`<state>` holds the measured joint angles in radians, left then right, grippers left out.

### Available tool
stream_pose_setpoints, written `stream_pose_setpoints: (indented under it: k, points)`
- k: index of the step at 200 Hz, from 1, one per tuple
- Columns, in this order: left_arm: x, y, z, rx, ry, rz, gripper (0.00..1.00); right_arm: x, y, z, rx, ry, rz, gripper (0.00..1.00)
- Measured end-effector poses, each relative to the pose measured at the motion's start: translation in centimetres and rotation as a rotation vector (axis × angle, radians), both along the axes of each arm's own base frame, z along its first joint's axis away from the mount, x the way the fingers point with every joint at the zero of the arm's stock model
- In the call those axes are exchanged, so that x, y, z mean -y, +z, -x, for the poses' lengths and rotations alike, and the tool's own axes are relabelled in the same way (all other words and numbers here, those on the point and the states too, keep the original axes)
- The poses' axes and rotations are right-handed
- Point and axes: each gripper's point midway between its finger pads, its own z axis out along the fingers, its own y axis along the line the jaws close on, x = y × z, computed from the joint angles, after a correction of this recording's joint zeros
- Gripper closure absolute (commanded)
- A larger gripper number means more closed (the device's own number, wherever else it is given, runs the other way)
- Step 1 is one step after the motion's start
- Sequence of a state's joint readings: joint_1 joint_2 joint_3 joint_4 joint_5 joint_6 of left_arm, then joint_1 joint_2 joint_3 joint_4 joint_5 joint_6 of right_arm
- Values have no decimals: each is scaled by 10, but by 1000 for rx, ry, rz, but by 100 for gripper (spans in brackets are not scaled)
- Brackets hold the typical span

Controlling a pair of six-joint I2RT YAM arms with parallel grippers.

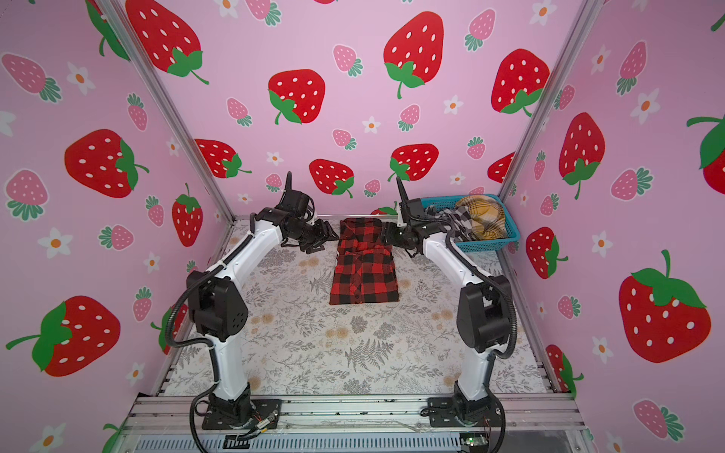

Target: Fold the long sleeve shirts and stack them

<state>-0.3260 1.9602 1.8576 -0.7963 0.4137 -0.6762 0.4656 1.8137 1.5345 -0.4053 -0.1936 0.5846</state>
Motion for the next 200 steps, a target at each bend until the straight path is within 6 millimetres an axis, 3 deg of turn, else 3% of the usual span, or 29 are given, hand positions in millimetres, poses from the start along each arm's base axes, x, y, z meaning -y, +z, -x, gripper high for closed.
stream_pose_setpoints:
  k: [22,46,73,99,130,149,200]
  points:
    - [28,-13,26,-38,-84,12,58,0,-35,26,-66,27,6,58]
    - [56,-61,36,-137,-152,7,60,-3,-79,41,-149,48,27,61]
    - [61,-118,31,-246,-158,-27,61,-7,-103,41,-175,54,37,64]
    - [59,-150,24,-304,-155,-48,64,-2,-121,45,-175,41,62,67]
    - [54,-161,32,-332,-153,-59,64,10,-160,75,-238,40,133,70]
    - [46,-163,53,-349,-161,-76,65,7,-153,92,-206,53,150,71]
    - [16,-155,154,-419,-183,-102,61,15,-138,183,-229,98,173,71]
